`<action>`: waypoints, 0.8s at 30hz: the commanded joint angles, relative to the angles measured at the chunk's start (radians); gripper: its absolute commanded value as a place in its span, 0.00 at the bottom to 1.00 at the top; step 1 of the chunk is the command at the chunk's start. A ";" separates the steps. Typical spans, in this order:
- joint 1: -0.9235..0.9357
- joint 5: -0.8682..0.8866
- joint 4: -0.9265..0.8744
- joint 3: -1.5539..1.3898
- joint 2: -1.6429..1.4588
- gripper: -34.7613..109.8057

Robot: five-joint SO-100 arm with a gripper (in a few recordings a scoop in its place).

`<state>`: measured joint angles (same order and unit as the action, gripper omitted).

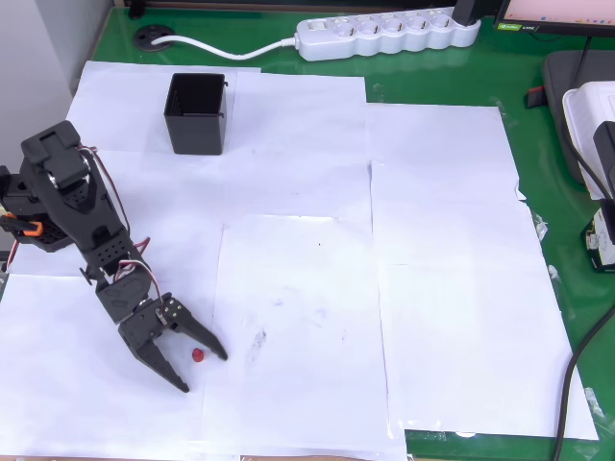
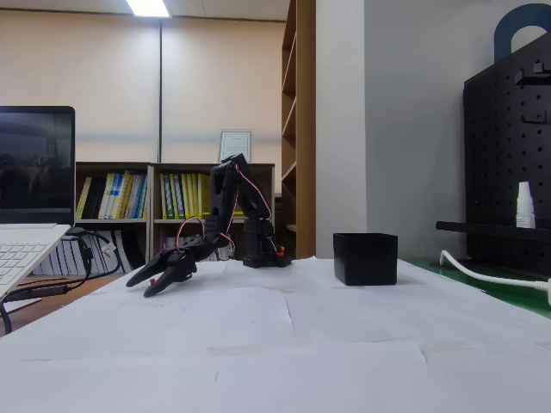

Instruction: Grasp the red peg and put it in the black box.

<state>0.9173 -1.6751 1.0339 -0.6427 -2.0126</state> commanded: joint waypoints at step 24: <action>-0.058 0.130 0.216 0.074 -0.100 0.49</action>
<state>0.8667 -1.5324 1.2471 -0.5476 -2.0908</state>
